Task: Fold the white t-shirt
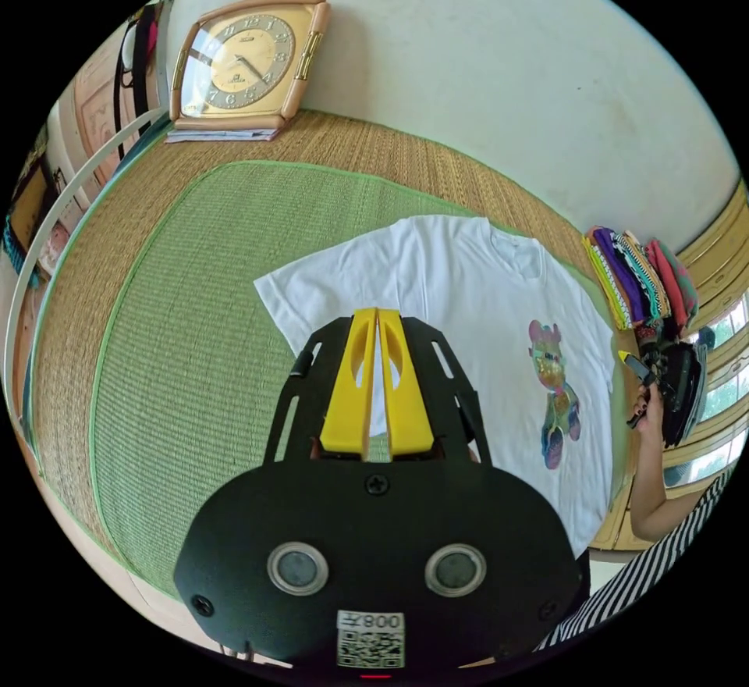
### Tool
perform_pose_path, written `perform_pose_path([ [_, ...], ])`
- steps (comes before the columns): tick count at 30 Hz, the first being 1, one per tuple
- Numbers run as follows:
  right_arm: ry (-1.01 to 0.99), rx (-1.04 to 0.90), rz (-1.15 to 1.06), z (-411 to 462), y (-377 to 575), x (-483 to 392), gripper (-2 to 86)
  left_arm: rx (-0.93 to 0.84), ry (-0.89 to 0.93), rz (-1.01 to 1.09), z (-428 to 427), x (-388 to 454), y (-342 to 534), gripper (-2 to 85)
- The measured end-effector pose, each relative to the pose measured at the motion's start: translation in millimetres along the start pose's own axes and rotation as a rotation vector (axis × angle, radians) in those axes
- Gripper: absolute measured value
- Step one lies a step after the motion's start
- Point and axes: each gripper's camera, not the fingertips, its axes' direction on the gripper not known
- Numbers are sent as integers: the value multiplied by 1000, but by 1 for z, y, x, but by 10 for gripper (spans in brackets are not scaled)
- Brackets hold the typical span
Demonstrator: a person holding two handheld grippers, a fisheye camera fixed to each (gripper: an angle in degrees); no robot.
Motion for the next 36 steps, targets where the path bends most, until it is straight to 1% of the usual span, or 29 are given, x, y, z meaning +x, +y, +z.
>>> perform_pose_path([
  [4,14,-4,-22,13,-36,2,0,-41,-79,-6,24,-8,-25,1],
  [5,43,-16,-28,19,-46,3,0,-60,-134,12,31,-8,-30,1],
  [6,85,-41,-10,27,-54,7,0,-115,-180,5,41,-12,-33,1],
  [7,98,-55,-3,30,-57,9,0,-89,-164,15,40,-14,-32,2],
  [9,155,-124,29,45,-58,20,-1,-75,-117,-29,40,-27,-29,2],
  [12,80,-71,88,38,-49,33,-2,-52,-127,-68,37,-36,-24,2],
  [14,82,-60,112,35,-47,34,-1,-11,-110,-61,33,-33,-22,2],
  [17,117,-11,80,26,-49,19,0,92,3,-1,26,-16,-27,2],
  [21,0,29,-48,28,-74,-19,0,67,133,124,49,18,-58,2],
  [23,-10,9,-101,40,-88,-35,0,38,125,157,66,31,-72,2],
  [25,24,-43,-120,58,-100,-44,0,-12,109,175,85,40,-84,2],
  [27,90,-120,-124,81,-107,-43,-1,-81,25,177,110,41,-93,2],
  [28,108,-136,-127,85,-107,-41,-2,-86,30,191,114,40,-93,2],
  [29,82,-110,-120,83,-105,-35,-4,-51,37,186,115,36,-93,2],
  [33,7,-95,-54,80,-100,-18,-4,-43,42,170,121,30,-92,2],
  [36,20,-80,-51,74,-95,-15,-4,-24,47,176,115,30,-86,2],
])
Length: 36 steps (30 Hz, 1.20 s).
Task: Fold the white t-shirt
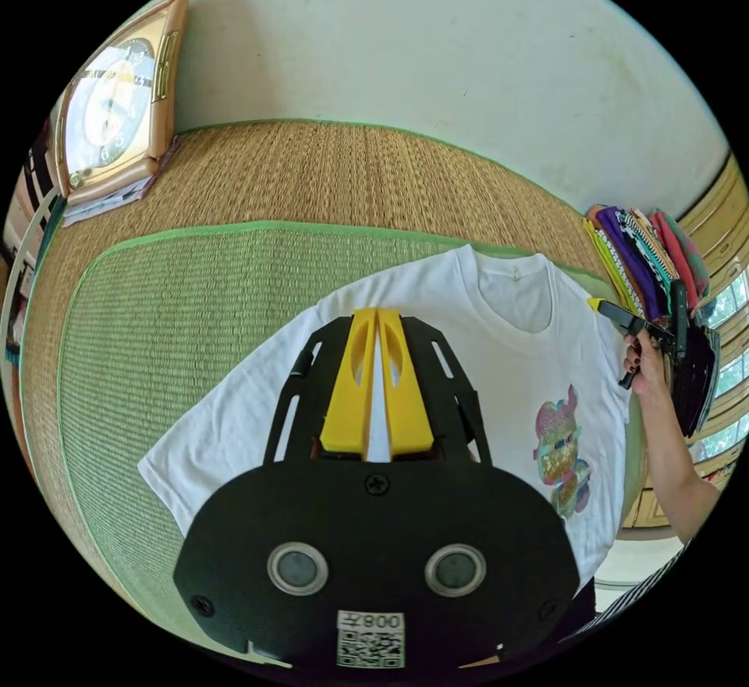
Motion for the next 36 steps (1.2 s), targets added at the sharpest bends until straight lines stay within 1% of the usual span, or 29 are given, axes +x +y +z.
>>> perform_pose_path([
  [4,3,43,-8,-24,21,5,-2,39,121,25,-20,-2,28,2],
  [6,-37,62,-24,-47,50,10,-2,8,186,38,-30,-7,59,2],
  [8,-47,47,-36,-61,81,14,-1,-41,207,44,-35,-12,87,2],
  [11,-85,-21,-1,-81,143,25,-1,-142,243,-11,-39,-25,138,2],
  [15,-117,-138,125,-100,228,39,0,-245,313,-147,-41,-41,202,2],
  [17,-131,-168,178,-108,255,41,0,-240,371,-207,-45,-43,221,2],
  [19,-143,-171,210,-118,276,39,0,-229,437,-218,-48,-39,234,2],
  [23,-128,-197,258,-128,314,29,1,-279,418,-126,-48,-14,255,2],
  [25,-128,-202,259,-130,326,25,1,-346,368,-85,-39,-6,262,2],
  [26,-89,-219,244,-128,332,23,1,-361,335,-48,-34,-3,266,1],
  [27,-37,-257,250,-122,338,23,0,-338,336,-40,-33,-3,268,1],
  [29,-20,-287,245,-115,347,25,0,-358,360,-78,-28,-5,268,1],
  [32,-75,-271,291,-118,357,32,1,-372,363,-63,-21,-1,270,1],
  [36,-81,-261,291,-118,369,33,1,-372,347,-71,-15,6,274,1],
])
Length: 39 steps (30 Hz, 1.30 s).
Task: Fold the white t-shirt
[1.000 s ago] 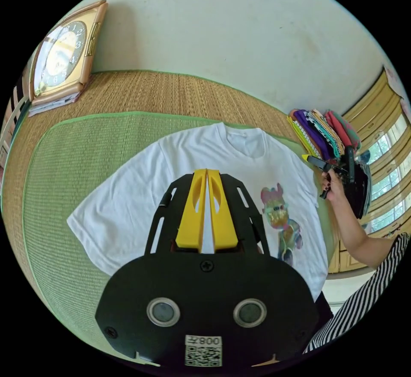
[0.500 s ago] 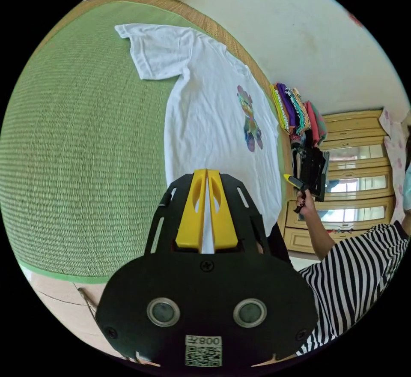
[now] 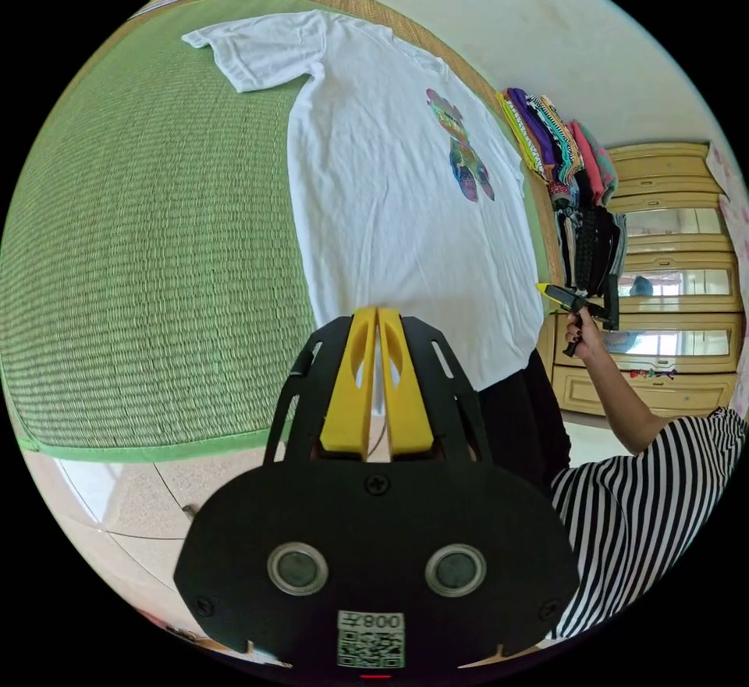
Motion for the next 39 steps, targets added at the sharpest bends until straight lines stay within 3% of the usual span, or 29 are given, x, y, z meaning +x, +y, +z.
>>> perform_pose_path([
  [10,-71,166,17,-17,2,12,1,71,82,169,25,60,-45,2],
  [15,-12,304,-11,-18,-29,4,7,-9,-21,467,77,141,-113,1],
  [20,24,395,10,-5,-59,1,31,-110,-177,630,145,191,-145,2],
  [32,92,388,-3,44,-84,-6,56,-176,-205,646,211,238,-167,2],
  [39,54,388,-16,50,-87,-1,33,-41,-133,757,227,294,-221,4],
])
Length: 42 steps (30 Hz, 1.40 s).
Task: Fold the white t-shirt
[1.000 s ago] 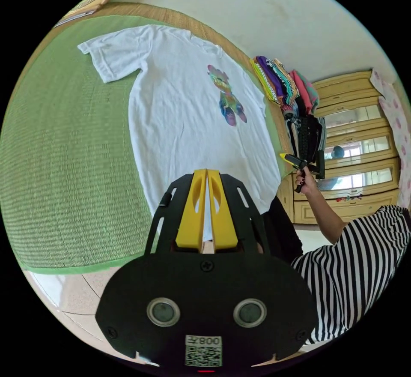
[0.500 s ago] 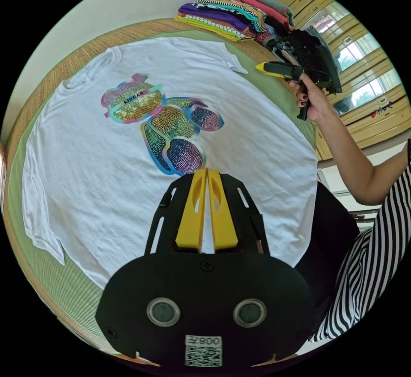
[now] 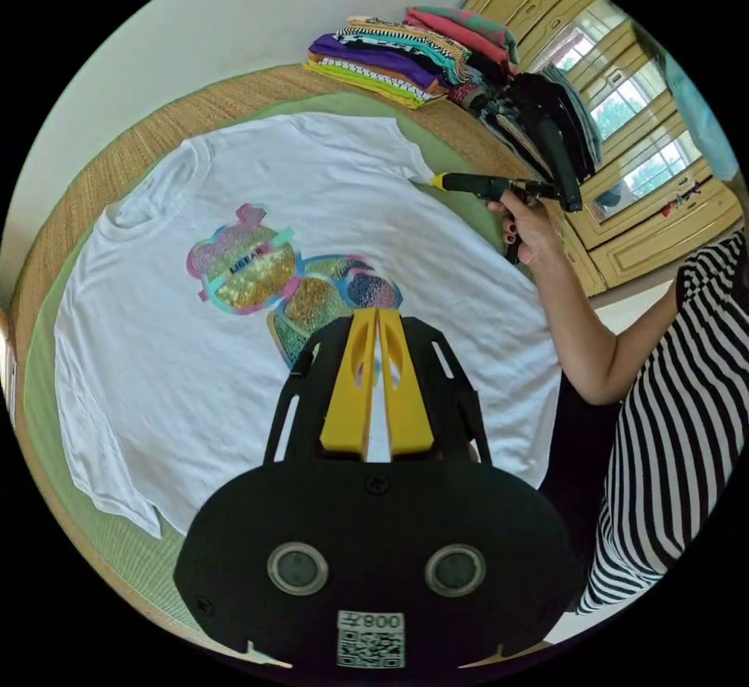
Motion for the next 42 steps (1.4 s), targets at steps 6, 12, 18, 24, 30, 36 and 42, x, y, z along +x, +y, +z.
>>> perform_pose_path([
  [6,-49,2,3,6,-1,5,22,94,74,236,47,16,-133,15],
  [12,-45,7,-2,14,-4,4,19,66,-7,288,106,34,-251,39],
  [18,-84,10,13,20,-8,10,19,-77,-134,284,162,43,-309,82],
  [24,-81,13,9,26,-12,10,17,-116,-229,326,182,51,-328,61],
  [30,-116,13,23,32,-18,15,15,-87,-231,296,181,36,-341,21],
  [36,-154,54,9,33,-22,15,12,52,-83,195,143,-1,-339,14],
  [42,-218,182,-54,23,-27,-1,11,234,72,-1,87,-65,-315,13],
])
